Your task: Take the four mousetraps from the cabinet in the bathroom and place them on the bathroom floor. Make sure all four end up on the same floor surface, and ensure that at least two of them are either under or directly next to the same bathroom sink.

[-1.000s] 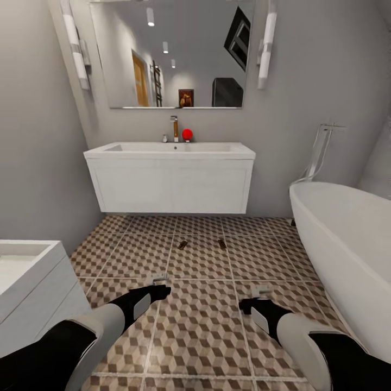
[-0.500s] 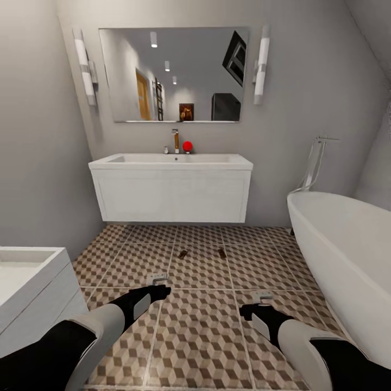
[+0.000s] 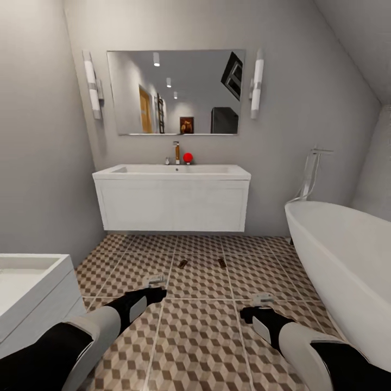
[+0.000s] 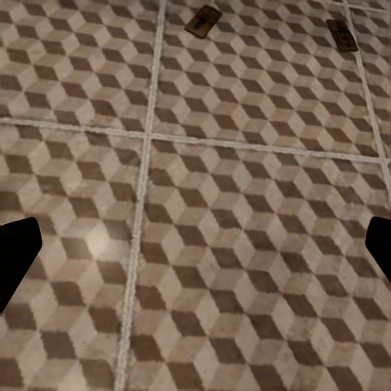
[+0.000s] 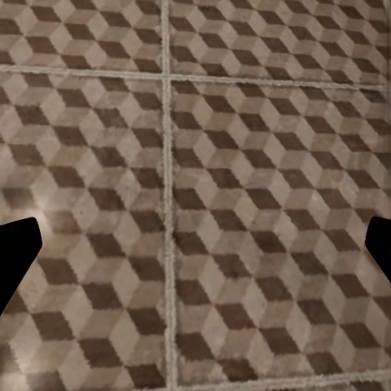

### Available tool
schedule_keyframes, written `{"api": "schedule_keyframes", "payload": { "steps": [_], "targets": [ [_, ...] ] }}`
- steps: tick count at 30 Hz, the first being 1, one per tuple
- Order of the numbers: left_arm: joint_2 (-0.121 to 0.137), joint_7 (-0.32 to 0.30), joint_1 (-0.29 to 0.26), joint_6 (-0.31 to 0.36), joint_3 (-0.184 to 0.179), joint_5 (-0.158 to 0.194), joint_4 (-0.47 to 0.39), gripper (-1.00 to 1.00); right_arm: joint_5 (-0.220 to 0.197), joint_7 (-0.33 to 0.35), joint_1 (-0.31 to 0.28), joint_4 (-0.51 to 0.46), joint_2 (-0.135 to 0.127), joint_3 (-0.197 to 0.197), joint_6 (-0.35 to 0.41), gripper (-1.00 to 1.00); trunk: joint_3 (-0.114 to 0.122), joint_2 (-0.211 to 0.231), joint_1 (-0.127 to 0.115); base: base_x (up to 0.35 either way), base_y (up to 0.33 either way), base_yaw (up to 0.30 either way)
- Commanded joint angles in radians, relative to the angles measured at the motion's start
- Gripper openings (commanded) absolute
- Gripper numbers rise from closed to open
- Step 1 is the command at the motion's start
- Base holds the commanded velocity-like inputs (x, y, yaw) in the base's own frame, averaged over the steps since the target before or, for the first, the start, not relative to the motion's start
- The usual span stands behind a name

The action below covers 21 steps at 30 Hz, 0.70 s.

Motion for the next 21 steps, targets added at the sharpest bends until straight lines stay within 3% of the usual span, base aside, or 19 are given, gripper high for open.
{"api": "schedule_keyframes", "payload": {
  "steps": [1,17,21],
  "targets": [
    [0.001,0.003,0.0,0.004,-0.008,0.01,0.0,1.0,0.007,-0.004,0.001,0.001,0.0,-0.003,0.002,1.0,0.003,0.0,-0.001,0.0,0.0,0.0],
    [0.01,0.003,0.053,0.0,-0.008,0.011,0.0,1.0,0.014,-0.004,0.051,0.001,-0.005,-0.003,-0.031,1.0,0.065,0.004,-0.008,0.0,0.0,0.0],
    [0.012,0.003,0.069,-0.001,-0.008,0.01,0.0,1.0,0.017,-0.005,0.057,0.001,-0.006,-0.003,-0.035,1.0,0.077,0.032,-0.024,0.0,0.0,0.0]
  ]
}}
